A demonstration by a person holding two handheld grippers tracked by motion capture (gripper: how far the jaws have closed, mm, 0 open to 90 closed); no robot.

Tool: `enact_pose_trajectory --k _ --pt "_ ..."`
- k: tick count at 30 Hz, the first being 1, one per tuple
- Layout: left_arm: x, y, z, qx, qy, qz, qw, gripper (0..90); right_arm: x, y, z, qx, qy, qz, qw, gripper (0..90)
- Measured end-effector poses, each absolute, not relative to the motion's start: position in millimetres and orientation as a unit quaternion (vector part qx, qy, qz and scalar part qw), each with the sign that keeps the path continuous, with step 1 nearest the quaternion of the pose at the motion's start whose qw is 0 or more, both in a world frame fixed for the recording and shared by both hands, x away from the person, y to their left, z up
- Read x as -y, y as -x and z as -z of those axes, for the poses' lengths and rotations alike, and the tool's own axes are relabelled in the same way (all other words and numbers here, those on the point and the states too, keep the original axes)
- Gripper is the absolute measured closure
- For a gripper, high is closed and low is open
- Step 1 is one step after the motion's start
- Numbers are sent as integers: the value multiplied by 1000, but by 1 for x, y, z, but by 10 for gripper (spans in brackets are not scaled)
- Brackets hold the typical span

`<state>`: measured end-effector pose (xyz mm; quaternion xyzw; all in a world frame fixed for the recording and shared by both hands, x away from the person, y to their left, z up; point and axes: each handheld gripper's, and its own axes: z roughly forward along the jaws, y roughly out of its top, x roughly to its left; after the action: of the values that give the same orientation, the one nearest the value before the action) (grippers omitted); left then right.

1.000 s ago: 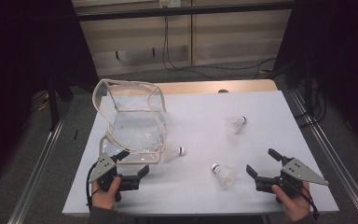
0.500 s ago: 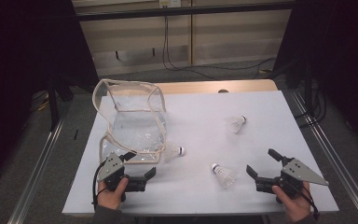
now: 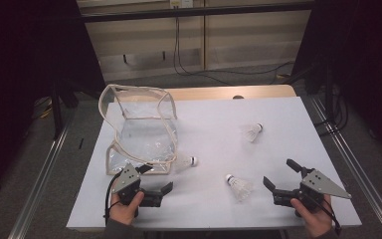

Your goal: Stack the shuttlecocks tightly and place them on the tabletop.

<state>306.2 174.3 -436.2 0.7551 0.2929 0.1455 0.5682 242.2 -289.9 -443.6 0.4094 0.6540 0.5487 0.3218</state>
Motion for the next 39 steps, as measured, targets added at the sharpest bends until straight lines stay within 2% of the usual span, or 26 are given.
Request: enact_pose_trajectory --k 16,39 --pt "-154 -310 439 -293 -765 -115 561 19 289 -242 443 -655 -408 -548 322 21" --pt "-123 -315 441 -314 -773 -114 539 30 289 -242 443 -654 -407 -550 323 23"
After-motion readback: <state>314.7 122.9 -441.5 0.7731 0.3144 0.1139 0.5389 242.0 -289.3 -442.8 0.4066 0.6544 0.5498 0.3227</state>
